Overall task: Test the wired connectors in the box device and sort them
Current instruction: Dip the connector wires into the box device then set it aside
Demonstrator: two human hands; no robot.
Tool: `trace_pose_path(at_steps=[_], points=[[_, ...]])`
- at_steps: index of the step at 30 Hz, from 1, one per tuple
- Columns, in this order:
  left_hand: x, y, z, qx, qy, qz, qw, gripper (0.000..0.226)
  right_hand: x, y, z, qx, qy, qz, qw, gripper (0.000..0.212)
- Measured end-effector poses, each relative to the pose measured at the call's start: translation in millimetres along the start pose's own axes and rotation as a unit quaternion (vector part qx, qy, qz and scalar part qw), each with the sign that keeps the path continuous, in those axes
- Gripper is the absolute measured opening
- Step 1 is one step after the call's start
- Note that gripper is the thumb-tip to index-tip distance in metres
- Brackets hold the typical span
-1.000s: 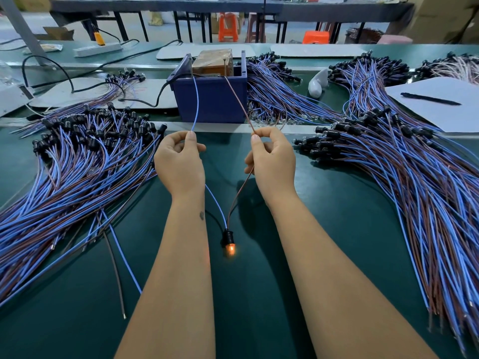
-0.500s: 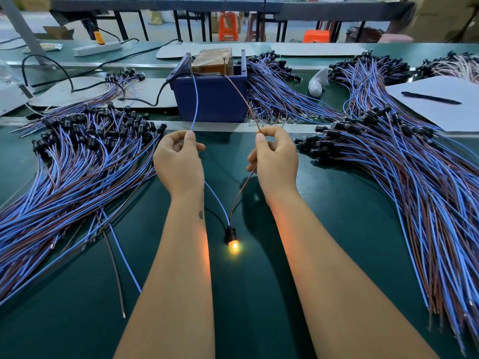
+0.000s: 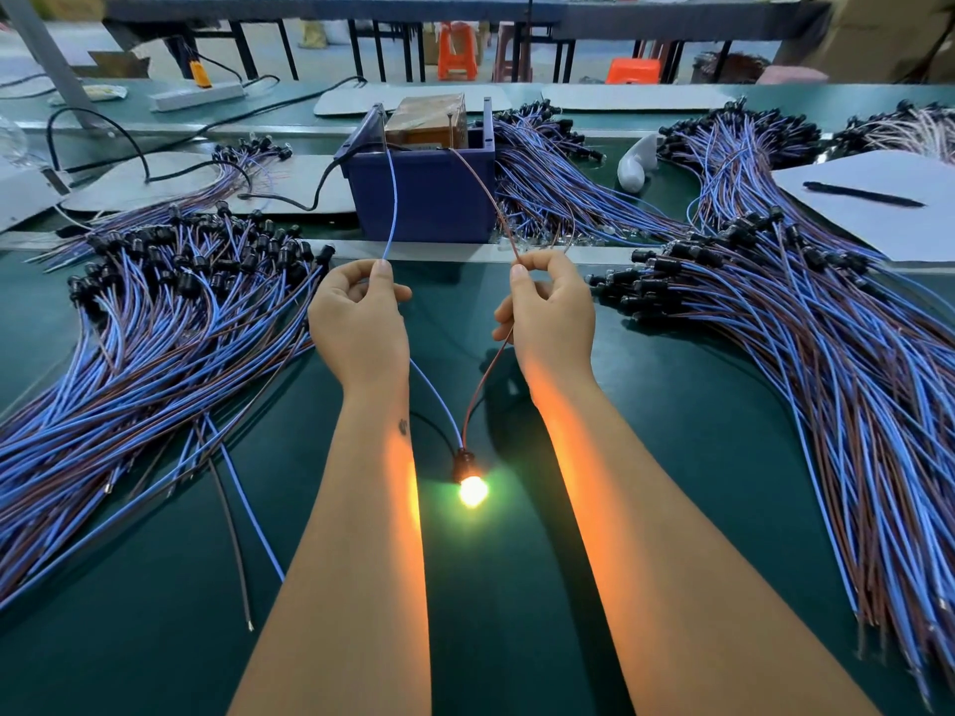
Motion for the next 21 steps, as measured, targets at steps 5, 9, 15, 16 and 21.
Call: trace_pose_path(at_steps=[5, 9, 15, 16, 21], points=[[-2.9, -4.0, -5.8, 0.0, 0.024, -0.006, 1.0, 0.011, -2.4, 3.6, -1.0, -0.009, 0.005, 0.024, 1.0, 0.021], [-12.3, -9.3, -34.0, 0.022, 0.121, -0.013, 0.992, 0.007, -3.5, 8.0, -10.5, -0.03, 0.04, 0.052, 0.997, 0.016], [-21.8, -5.8, -55.7, 0.063, 0.202, -0.01, 0.977, 0.019, -4.4, 7.8, -12.7, -0.061, 0.05, 0.055, 0.995, 0.015], [-21.9, -3.9, -56.7, 0.06, 0.212, -0.001, 0.975, 0.021, -3.9, 7.1, -11.4, -0.063, 0.052, 0.053, 0.995, 0.013], [-25.8, 1.4, -64.0, 0.02, 0.265, 0.04, 0.963, 0.035, -3.9, 5.7, -10.4, -0.053, 0.09, 0.049, 0.993, 0.017]])
Point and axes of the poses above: each hand's wrist, its own x-axis towards the middle knuckle, its own z-axis out of the back of the hand, y = z × x, the point moved 7 cm from there along x, towards the middle knuckle, and after that the axes turned 9 degrees about y, right-handed, at the moved point
